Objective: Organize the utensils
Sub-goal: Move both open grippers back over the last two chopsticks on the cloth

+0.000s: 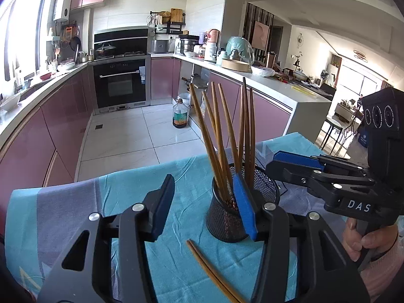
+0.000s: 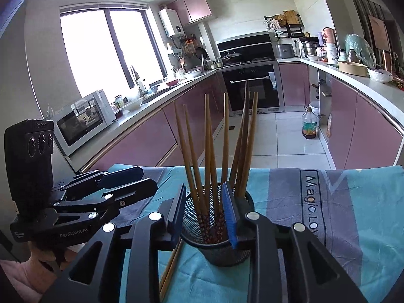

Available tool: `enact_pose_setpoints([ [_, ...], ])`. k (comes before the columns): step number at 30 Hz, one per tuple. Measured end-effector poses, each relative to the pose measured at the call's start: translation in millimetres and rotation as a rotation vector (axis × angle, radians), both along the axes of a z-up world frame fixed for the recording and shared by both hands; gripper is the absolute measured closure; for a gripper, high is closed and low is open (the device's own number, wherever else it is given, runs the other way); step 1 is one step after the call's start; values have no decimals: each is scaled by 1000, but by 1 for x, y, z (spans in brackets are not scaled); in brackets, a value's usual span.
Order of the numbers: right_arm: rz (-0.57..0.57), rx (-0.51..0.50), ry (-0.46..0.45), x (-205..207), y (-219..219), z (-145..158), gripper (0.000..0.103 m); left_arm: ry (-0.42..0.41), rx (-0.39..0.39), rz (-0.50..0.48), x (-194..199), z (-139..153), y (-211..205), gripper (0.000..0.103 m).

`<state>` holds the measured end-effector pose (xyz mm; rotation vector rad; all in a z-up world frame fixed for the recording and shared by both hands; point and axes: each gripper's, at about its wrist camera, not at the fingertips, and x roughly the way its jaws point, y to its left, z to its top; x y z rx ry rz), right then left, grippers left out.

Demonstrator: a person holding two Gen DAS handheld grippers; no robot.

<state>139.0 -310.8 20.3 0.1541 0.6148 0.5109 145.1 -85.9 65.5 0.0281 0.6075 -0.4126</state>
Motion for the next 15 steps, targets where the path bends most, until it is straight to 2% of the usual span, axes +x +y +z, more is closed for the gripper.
enact_pose_setpoints([
  [2, 26, -3, -5, -9, 3, 0, 75, -5, -1, 13, -6, -3, 8, 49],
  [7, 67, -15, 2, -26, 11, -7, 70, -11, 0, 51, -24, -11, 25, 45],
  [15, 104, -45, 114, -34, 26, -45, 70, 52, -13, 94, -48, -45, 44, 42],
])
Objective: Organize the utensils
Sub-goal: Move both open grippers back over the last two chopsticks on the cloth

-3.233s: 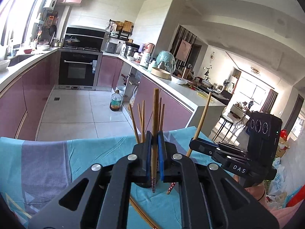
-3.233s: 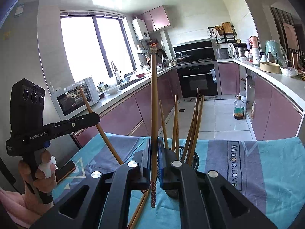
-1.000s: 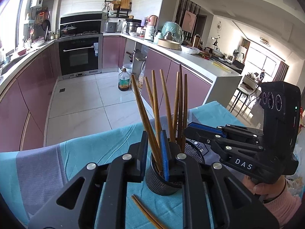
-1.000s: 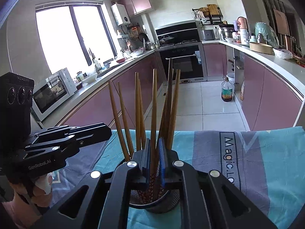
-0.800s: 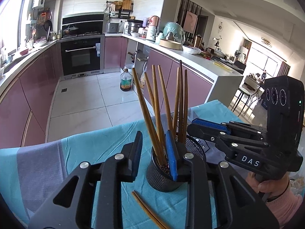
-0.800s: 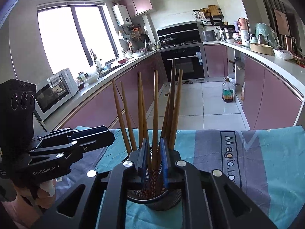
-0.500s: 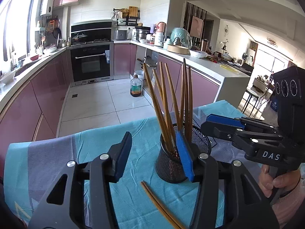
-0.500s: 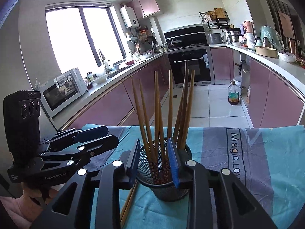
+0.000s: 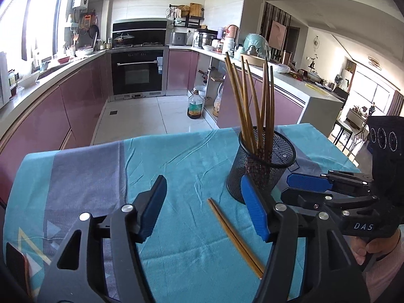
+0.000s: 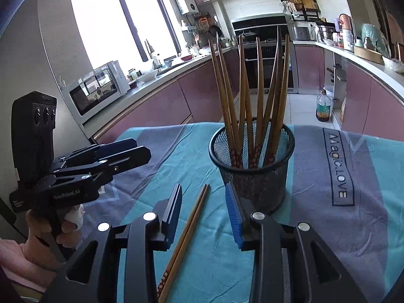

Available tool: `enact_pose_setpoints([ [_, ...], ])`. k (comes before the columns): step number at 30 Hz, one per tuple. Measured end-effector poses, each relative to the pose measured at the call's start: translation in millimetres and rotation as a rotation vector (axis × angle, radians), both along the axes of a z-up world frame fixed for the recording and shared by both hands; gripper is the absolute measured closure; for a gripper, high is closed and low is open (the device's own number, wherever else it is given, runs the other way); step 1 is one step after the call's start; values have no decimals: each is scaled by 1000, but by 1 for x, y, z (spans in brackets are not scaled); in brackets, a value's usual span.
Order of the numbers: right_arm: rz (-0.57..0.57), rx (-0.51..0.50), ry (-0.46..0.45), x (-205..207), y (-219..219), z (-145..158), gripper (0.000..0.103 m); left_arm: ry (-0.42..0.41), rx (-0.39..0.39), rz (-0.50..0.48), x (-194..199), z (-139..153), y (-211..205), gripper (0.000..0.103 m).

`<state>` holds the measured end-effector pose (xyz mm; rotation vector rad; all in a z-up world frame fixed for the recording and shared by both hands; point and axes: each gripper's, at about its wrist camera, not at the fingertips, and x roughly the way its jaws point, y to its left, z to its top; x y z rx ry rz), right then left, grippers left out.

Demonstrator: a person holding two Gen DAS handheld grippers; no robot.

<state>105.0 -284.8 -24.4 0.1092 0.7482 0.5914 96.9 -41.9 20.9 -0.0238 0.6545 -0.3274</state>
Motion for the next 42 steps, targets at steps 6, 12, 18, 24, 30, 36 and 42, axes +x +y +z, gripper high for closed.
enact_pose_setpoints([
  [6, 29, -29, 76, -4, 16, -25, 70, 50, 4, 28, -7, -23, 7, 41],
  [12, 39, -45, 108, -7, 25, -34, 70, 80, 16, 30, -10, -38, 7, 41],
  [18, 40, -46, 131, -8, 28, -42, 70, 102, 19, 31, -11, -48, 5, 40],
  [24, 36, -57, 147, -11, 29, -49, 70, 130, 28, 32, -11, -60, 6, 40],
  [30, 47, -99, 143, -16, 38, -54, 70, 155, 33, 35, -13, -72, 7, 40],
  [36, 54, -161, 126, -17, 50, -57, 76, 167, 33, 34, -14, -79, 8, 40],
  [42, 56, -195, 113, -19, 51, -57, 78, 176, 35, 23, -14, -81, 7, 39],
])
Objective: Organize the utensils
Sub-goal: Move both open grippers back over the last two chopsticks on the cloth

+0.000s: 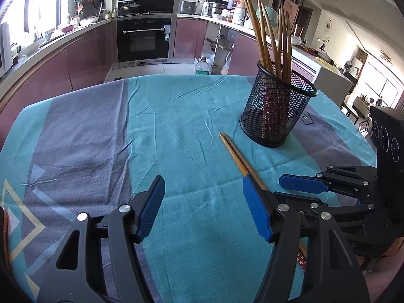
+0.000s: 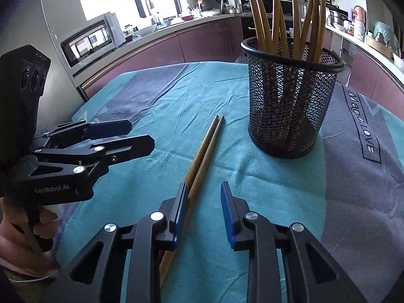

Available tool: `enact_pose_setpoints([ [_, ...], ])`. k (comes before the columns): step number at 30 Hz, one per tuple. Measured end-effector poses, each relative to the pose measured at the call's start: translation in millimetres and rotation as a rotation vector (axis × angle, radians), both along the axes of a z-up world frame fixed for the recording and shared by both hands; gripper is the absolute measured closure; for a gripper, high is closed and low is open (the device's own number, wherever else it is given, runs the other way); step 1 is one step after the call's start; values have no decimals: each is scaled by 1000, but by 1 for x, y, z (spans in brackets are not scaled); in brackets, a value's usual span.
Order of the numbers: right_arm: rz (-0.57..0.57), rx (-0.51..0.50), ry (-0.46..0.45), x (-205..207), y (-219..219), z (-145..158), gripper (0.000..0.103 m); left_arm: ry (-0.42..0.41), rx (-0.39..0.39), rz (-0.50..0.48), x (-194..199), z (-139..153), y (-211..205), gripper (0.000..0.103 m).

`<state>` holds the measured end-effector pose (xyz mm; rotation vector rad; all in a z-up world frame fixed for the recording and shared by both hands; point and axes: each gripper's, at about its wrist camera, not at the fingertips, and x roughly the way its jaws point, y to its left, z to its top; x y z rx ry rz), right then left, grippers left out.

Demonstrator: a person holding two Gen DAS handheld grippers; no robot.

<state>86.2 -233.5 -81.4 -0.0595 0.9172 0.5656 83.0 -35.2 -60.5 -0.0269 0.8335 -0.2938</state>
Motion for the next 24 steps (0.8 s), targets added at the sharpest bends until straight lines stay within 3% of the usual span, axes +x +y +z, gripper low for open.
enact_pose_setpoints([
  [24, -47, 44, 34, 5, -27, -1, 80, 66, 81, -131, 8, -30, -54, 43],
])
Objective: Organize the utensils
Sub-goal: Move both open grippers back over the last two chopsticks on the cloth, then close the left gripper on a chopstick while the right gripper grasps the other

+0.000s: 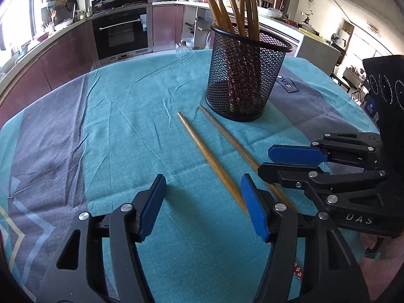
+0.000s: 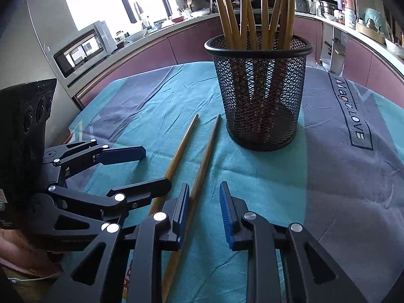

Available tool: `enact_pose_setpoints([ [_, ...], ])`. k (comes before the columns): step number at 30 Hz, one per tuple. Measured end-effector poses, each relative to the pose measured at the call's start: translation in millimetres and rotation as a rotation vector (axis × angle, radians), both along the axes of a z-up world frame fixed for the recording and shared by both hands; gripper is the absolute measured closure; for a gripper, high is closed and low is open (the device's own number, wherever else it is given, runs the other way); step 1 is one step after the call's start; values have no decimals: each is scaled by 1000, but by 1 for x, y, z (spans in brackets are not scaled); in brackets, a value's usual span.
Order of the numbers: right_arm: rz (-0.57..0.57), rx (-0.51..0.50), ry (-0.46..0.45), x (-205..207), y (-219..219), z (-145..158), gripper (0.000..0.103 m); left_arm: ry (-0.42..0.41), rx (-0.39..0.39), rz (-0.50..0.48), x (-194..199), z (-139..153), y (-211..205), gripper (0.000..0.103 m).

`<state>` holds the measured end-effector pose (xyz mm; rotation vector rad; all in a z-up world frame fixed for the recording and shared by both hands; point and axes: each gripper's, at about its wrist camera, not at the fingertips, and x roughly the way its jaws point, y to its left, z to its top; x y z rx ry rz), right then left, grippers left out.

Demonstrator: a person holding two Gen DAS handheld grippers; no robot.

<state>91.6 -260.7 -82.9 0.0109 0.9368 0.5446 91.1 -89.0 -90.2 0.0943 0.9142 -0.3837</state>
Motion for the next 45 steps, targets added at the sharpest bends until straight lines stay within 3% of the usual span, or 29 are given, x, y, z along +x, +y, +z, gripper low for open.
enact_pose_setpoints([
  [3, 2, 2, 0, 0, 0, -1, 79, -3, 9, -1, 0, 0, -2, 45],
  [10, 1, 2, 0, -1, -2, 0, 79, -7, 25, -9, -1, -1, 0, 62],
  [20, 9, -18, -10, 3, 4, 0, 79, 18, -21, -8, 3, -2, 12, 85],
  [28, 7, -45, -26, 8, 12, 0, 79, 25, -30, 21, 6, -1, 20, 85],
  [32, 2, -44, -27, 13, 14, -1, 79, 31, -46, 38, 9, -1, 20, 72],
  [34, 0, -46, -28, 15, 15, -1, 79, 27, -36, 43, 10, -1, 21, 72],
  [42, -15, -52, -31, 21, 18, -3, 87, 22, -29, 59, 15, -1, 19, 77],
  [45, -19, -44, -28, 22, 18, -4, 90, 21, -24, 75, 18, -1, 19, 85],
])
